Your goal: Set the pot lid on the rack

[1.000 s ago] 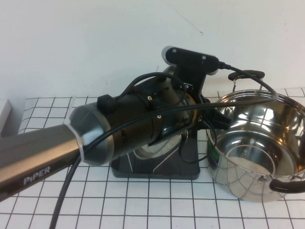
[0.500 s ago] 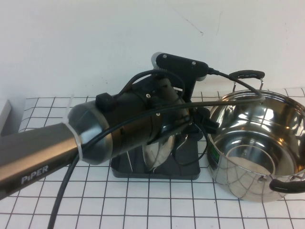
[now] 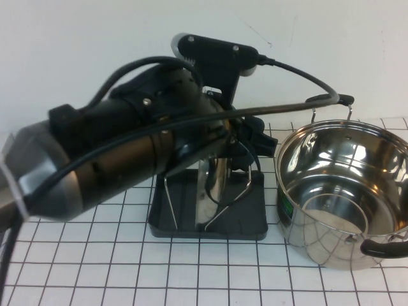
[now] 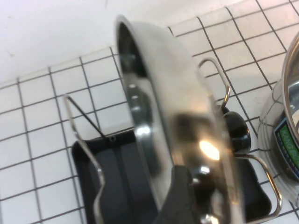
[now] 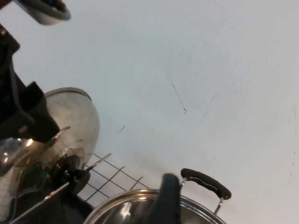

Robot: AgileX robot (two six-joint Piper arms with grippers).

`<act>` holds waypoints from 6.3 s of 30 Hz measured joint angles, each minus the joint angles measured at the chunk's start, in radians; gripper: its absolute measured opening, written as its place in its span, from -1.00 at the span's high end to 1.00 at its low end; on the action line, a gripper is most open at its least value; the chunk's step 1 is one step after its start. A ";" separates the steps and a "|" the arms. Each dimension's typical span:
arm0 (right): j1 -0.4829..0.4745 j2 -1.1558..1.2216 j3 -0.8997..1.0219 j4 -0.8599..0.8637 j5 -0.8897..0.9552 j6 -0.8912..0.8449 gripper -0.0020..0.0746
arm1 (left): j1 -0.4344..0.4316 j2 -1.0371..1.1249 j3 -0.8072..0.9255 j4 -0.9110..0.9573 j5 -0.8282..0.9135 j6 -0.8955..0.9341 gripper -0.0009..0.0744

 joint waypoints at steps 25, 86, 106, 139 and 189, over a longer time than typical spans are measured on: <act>0.000 -0.204 0.000 -0.001 0.180 0.103 0.73 | -0.174 -0.433 0.241 0.273 0.115 0.002 0.93; -0.066 -0.520 0.349 0.265 0.451 -0.151 0.95 | -0.188 -1.253 1.103 0.211 -0.190 -0.080 0.98; -0.685 -0.733 0.636 0.471 0.311 -0.411 0.95 | -0.188 -1.253 1.103 0.211 -0.192 -0.080 0.98; -0.351 -0.733 0.636 0.301 0.331 -0.140 0.95 | -0.188 -1.253 1.103 0.211 -0.192 -0.084 0.98; -0.351 -0.733 0.636 0.294 0.336 -0.135 0.95 | 0.999 -1.627 1.441 -0.580 -0.442 0.797 0.98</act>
